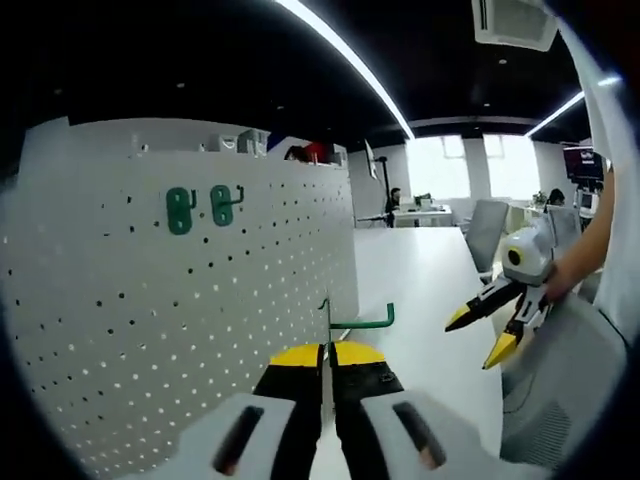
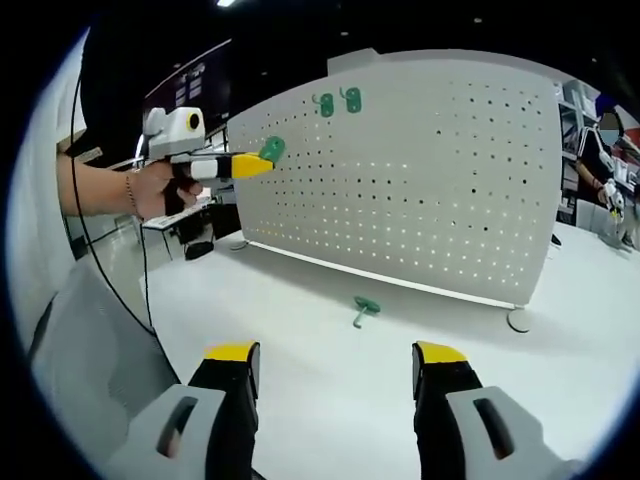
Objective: Insert the hook assembly into the mounting plate slot until the hook locks in place.
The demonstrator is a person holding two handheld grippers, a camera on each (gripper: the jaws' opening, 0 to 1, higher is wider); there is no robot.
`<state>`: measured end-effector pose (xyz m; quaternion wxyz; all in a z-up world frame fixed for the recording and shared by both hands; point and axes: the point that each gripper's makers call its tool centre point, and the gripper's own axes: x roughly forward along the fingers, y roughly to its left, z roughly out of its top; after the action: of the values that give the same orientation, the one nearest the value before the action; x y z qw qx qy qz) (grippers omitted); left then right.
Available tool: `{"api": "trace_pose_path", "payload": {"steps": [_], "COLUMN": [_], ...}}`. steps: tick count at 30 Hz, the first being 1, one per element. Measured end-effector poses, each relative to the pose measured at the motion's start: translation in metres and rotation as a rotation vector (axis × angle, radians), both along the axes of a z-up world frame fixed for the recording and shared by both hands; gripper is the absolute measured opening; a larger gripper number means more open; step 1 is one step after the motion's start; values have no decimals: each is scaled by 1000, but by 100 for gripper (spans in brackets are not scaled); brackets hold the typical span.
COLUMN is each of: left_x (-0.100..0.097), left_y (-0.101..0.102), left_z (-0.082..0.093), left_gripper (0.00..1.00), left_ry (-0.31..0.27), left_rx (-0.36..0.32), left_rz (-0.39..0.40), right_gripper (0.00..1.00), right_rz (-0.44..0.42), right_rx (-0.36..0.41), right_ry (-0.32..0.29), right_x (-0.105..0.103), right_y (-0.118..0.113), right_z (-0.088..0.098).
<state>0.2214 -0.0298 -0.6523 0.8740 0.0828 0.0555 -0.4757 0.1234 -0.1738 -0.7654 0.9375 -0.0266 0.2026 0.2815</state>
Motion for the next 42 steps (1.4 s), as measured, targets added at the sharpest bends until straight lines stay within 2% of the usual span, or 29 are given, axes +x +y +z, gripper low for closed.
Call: {"api": "trace_pose_path", "payload": {"steps": [8, 11, 20, 26, 28, 30, 31, 33, 37, 38, 42], "left_x": [-9, -10, -12, -13, -13, -14, -14, -15, -17, -17, -17], "left_y": [2, 3, 4, 2, 1, 1, 0, 0, -2, -2, -1], "left_z": [21, 27, 25, 25, 24, 23, 22, 22, 21, 21, 20], "left_gripper": [2, 2, 2, 2, 2, 2, 2, 2, 2, 2, 2], "left_ry": [-31, -23, -29, -32, -36, -33, -31, -31, -32, -32, -32], "left_rx": [-57, -90, -77, -69, -62, -61, -60, -59, -55, -54, -52], "left_rz": [28, 36, 34, 30, 29, 28, 29, 27, 22, 23, 23], "right_gripper": [60, 60, 60, 60, 62, 62, 61, 61, 62, 63, 67], "right_rz": [1, 3, 0, -2, -7, -8, 4, 13, 20, 32, 35], "right_rx": [1, 1, -3, 21, 99, 102, 132, 160, 182, 218, 261], "right_ry": [1, 1, 2, -6, -47, -93, -132, -171, -217, -251, -305], "right_x": [0, 0, 0, 1, 5, 6, 6, 6, 5, 4, 0], "right_y": [0, 1, 1, 1, 6, 4, 8, 9, 11, 15, 18], "right_z": [-1, 0, 0, 4, 19, 29, 37, 47, 59, 69, 86]}}
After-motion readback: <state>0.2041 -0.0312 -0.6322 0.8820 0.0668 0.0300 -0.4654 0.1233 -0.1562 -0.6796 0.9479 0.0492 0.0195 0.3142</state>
